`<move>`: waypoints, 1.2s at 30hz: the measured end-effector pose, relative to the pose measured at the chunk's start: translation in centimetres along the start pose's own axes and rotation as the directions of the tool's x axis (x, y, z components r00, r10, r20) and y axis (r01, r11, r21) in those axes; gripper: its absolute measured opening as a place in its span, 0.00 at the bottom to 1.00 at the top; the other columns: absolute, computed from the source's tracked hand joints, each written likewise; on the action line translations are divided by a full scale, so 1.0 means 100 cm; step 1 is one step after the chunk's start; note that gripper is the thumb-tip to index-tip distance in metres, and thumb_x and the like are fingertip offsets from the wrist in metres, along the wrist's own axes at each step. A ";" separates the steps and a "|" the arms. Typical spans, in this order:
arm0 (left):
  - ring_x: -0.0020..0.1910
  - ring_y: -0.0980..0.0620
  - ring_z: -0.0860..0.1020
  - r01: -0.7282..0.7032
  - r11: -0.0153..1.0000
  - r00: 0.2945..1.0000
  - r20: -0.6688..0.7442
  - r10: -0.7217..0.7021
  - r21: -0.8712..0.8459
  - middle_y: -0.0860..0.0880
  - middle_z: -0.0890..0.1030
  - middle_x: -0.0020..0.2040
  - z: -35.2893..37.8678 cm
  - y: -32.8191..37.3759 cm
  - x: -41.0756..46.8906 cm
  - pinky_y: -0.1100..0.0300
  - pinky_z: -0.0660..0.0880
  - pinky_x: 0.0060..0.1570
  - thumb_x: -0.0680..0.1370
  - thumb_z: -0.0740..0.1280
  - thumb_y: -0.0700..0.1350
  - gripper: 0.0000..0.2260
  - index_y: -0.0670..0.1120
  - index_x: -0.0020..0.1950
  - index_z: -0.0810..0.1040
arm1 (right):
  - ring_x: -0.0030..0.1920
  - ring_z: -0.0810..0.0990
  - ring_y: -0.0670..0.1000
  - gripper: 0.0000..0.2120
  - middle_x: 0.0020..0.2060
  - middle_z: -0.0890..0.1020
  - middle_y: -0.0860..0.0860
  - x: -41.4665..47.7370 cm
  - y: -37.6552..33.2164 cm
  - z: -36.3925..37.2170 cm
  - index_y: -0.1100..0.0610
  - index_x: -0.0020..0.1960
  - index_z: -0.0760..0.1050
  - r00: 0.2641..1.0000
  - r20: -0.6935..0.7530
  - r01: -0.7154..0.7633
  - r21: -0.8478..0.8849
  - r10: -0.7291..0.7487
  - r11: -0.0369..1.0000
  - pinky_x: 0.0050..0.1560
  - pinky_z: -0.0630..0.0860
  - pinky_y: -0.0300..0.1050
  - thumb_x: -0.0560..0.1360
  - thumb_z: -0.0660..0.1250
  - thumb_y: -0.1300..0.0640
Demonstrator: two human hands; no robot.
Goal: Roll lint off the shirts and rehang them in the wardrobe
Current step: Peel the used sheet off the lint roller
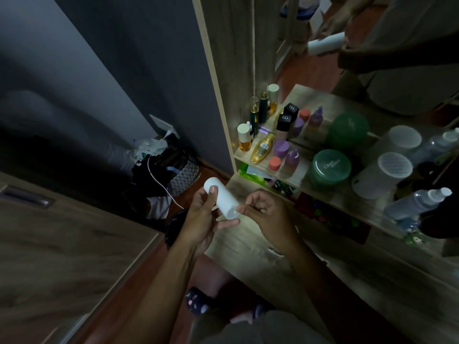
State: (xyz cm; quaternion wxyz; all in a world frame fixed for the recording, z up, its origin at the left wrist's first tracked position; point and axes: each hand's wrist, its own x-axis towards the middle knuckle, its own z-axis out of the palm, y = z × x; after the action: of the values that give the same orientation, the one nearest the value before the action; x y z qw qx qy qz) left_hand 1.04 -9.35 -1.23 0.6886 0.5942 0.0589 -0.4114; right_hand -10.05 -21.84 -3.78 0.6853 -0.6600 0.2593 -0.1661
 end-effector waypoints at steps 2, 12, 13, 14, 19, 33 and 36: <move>0.48 0.46 0.85 -0.003 1.000 1.000 0.001 0.003 -0.003 0.41 0.76 0.62 0.001 -0.001 0.001 0.49 0.83 0.36 0.83 0.62 0.51 0.20 0.44 0.72 0.67 | 0.36 0.79 0.47 0.11 0.34 0.82 0.54 0.001 0.004 0.000 0.54 0.39 0.76 1.000 -0.029 0.009 -0.017 -0.009 1.000 0.38 0.76 0.41 0.68 0.79 0.59; 0.55 0.46 0.81 -0.073 0.991 0.997 0.009 0.073 0.116 0.46 0.75 0.66 0.007 -0.005 0.009 0.50 0.83 0.38 0.82 0.65 0.49 0.19 0.52 0.72 0.67 | 0.37 0.80 0.47 0.10 0.36 0.82 0.53 0.001 0.035 -0.012 0.55 0.41 0.77 0.997 -0.057 -0.059 -0.153 0.051 0.987 0.38 0.77 0.41 0.69 0.78 0.57; 0.55 0.47 0.81 -0.076 0.989 0.997 0.003 0.077 0.127 0.46 0.75 0.66 0.009 -0.009 0.010 0.51 0.82 0.37 0.82 0.65 0.49 0.20 0.52 0.73 0.66 | 0.38 0.81 0.49 0.09 0.36 0.82 0.52 0.001 0.042 -0.016 0.51 0.40 0.77 0.995 -0.075 -0.073 -0.156 0.062 0.985 0.39 0.78 0.45 0.69 0.78 0.55; 0.55 0.47 0.81 -0.076 0.988 0.997 0.000 0.076 0.136 0.46 0.75 0.67 0.010 -0.012 0.011 0.52 0.82 0.37 0.81 0.66 0.49 0.21 0.52 0.73 0.66 | 0.39 0.81 0.51 0.09 0.36 0.82 0.50 0.001 0.051 -0.020 0.49 0.40 0.76 0.991 -0.110 -0.088 -0.164 0.071 0.982 0.41 0.79 0.48 0.69 0.77 0.52; 0.56 0.43 0.81 -0.040 0.981 0.999 0.017 0.037 0.191 0.44 0.76 0.65 0.015 -0.033 0.017 0.50 0.81 0.37 0.81 0.67 0.51 0.22 0.54 0.73 0.64 | 0.42 0.81 0.53 0.05 0.39 0.82 0.52 -0.007 0.116 -0.041 0.52 0.44 0.76 0.946 -0.288 -0.251 -0.346 0.152 0.904 0.46 0.79 0.49 0.75 0.71 0.52; 0.50 0.45 0.82 0.006 0.952 0.997 0.067 -0.027 0.306 0.39 0.77 0.63 0.030 -0.066 0.016 0.53 0.81 0.32 0.81 0.67 0.49 0.18 0.59 0.68 0.64 | 0.57 0.77 0.61 0.15 0.50 0.82 0.56 -0.037 0.204 -0.079 0.55 0.49 0.79 0.857 -0.461 -0.514 -0.752 0.228 0.413 0.58 0.72 0.55 0.76 0.64 0.44; 0.49 0.45 0.82 -0.003 0.954 0.999 0.047 -0.012 0.301 0.39 0.77 0.62 0.025 -0.063 0.013 0.53 0.80 0.31 0.81 0.67 0.49 0.18 0.57 0.69 0.65 | 0.48 0.81 0.60 0.18 0.41 0.82 0.58 -0.033 0.205 -0.080 0.58 0.41 0.79 0.862 -0.414 -0.508 -0.710 0.294 0.488 0.49 0.74 0.51 0.75 0.65 0.44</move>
State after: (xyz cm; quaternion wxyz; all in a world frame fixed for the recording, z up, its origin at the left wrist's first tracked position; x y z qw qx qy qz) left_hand -3.12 -11.86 -6.17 0.5904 0.6818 -0.0196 -0.4315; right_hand -19.70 -24.97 -23.59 0.2976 -0.7904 0.5325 0.0562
